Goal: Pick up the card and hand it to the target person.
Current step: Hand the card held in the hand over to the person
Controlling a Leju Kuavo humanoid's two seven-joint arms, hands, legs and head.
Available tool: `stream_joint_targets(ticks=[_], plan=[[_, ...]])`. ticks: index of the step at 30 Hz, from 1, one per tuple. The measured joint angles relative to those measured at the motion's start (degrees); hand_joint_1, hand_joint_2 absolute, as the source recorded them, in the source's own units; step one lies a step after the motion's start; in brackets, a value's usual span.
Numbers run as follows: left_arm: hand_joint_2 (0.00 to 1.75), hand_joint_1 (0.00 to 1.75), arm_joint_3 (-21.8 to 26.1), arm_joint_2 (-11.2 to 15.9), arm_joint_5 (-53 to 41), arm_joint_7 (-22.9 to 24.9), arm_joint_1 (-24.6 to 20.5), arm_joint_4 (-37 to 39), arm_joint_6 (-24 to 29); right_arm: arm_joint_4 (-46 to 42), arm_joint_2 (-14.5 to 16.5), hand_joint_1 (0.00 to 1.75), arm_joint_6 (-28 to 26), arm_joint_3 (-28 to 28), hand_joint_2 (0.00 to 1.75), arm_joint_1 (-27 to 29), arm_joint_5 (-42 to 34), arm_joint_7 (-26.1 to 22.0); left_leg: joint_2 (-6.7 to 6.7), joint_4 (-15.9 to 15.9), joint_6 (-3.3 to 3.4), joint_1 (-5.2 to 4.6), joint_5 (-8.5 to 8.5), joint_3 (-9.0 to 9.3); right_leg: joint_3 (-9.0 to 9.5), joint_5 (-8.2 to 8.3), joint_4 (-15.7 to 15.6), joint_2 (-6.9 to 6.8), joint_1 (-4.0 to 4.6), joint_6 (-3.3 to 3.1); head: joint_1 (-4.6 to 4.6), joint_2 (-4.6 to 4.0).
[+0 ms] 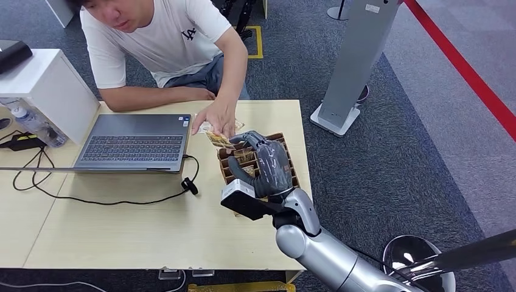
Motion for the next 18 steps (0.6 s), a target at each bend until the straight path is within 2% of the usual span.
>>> stream_joint_targets(ticks=[2, 6, 9, 18], plan=[[0.00, 0.00, -0.1, 0.0, 0.2, -0.1, 0.0, 0.0, 0.1, 0.7, 0.1, 0.00, 0.5, 0.2, 1.75, 0.1, -1.4, -0.2, 0.00, 0.0, 0.00, 0.00, 0.00, 0.00, 0.00, 0.00, 0.0, 0.00, 0.00, 0.00, -0.01, 0.00], [0.00, 0.00, -0.4, 0.0, 0.5, 0.0, 0.1, 0.0, 0.1, 2.0, 0.1, 0.00, 4.3, 0.3, 1.75, 1.0, -11.2, -2.6, 0.00, 0.0, 0.00, 0.00, 0.00, 0.00, 0.00, 0.00, 0.0, 0.00, 0.00, 0.00, 0.02, 0.00], [0.00, 0.00, -0.7, 0.0, 0.8, -0.2, 0.1, 0.0, -0.1, 2.4, 0.0, 0.00, 5.7, 0.3, 1.75, 1.5, -15.2, -3.5, 0.01, 0.0, 0.00, 0.00, 0.00, 0.02, 0.00, 0.00, 0.0, 0.00, 0.00, 0.00, -0.02, 0.00], [0.00, 0.00, -1.0, 0.0, 4.3, -4.7, 0.6, 0.0, -0.2, 1.2, -2.1, 0.00, 11.5, -1.3, 1.75, 5.9, -27.1, -2.2, 0.01, 0.0, 0.00, 0.00, 0.00, 0.03, -0.02, 0.00, 0.0, 0.01, 0.00, 0.00, -0.02, 0.00]])
